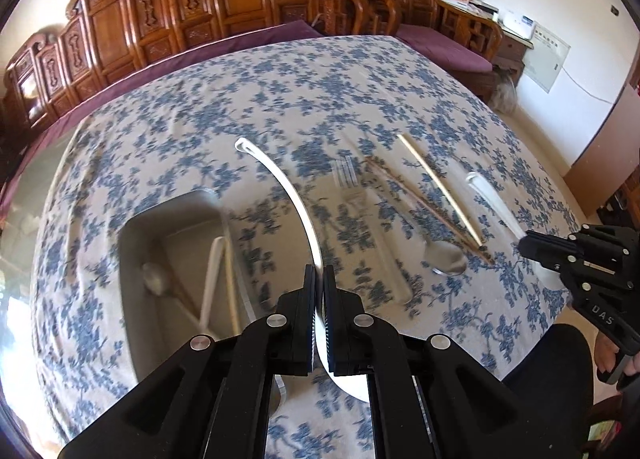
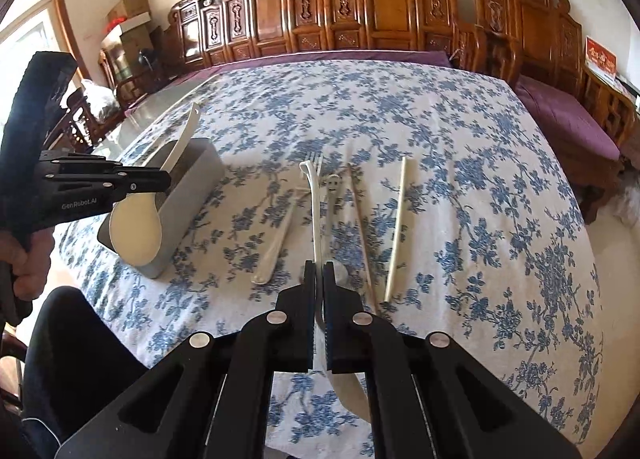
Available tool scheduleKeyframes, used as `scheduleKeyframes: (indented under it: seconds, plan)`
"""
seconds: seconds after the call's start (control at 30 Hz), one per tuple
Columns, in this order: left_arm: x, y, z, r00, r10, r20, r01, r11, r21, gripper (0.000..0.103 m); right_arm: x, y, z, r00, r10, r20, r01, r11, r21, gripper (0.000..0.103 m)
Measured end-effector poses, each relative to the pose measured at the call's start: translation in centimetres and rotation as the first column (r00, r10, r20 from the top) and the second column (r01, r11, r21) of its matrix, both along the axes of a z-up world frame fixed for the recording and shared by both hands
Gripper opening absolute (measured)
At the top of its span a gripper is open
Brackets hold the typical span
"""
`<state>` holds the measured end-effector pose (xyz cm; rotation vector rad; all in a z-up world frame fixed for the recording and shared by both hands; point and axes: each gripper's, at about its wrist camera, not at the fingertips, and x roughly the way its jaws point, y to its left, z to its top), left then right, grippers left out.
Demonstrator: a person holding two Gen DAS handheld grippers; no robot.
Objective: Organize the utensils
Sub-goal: 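Carry the plastic utensil into the tray and open the left gripper while the right holds its piece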
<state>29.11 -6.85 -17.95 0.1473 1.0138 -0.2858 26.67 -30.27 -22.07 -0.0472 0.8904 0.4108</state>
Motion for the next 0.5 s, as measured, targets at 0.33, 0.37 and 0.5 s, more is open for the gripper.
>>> scheduleKeyframes:
  seconds: [0.33,0.37,0.5]
  plan:
    - [-0.1,4.9,0.0,0.997,0.074,0.007,-0.074,0.997,0.008,0.003,-0.8,1.2,0.4,0.999,0.030,0.010,-0.030,1.000,0.005,0.005]
    - [-0.2,5.3,0.0,0.997,0.078,0.008,-0.078,0.997,0.007,0.003,-0.8,1.3,0.4,1.000,0.030,0.005,-0.030,0.999,0.018,0.005]
    - [-0.6,7.5,-0.7,0.994,0.112,0.002,-0.112,0.994,0.000,0.003,-1.1,2.1,0.8,0.999,0.047,0.010,-0.047,0.998,0.029,0.005]
